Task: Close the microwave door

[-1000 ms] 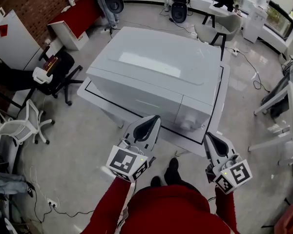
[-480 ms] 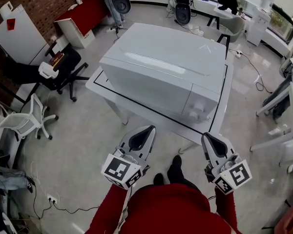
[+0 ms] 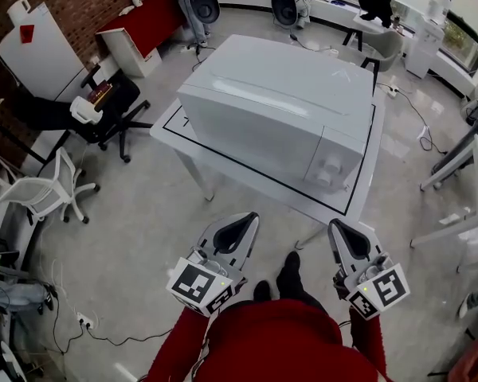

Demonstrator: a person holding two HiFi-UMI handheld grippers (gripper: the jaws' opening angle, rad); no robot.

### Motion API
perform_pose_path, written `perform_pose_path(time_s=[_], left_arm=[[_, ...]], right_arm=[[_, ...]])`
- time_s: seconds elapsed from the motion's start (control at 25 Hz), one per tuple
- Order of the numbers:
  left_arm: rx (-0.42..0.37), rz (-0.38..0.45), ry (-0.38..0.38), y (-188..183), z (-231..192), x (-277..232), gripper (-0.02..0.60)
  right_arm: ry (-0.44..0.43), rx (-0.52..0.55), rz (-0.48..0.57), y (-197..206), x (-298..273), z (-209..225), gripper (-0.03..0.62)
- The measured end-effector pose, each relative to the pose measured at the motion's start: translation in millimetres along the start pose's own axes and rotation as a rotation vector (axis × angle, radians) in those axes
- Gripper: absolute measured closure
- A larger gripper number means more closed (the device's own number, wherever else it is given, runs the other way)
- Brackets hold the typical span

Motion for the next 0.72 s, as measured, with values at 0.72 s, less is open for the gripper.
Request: perform_pose_path(time_s=[0.72], left_arm=[[-0.012, -0.015, -0.044, 10.5, 1.9, 13.9, 0.571]], right_arm=[[0.033, -0.001, -0.017, 12.7, 12.9, -8.7, 0.582]])
Point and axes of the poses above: the fingertips, and each gripper's own axes: x backward along the fingers, z to its right, y out of its underside, the point moved 1 cm from there along x, backward along the fingers, and after that the axes turned 3 degrees about -z, right-handed, at the moved point
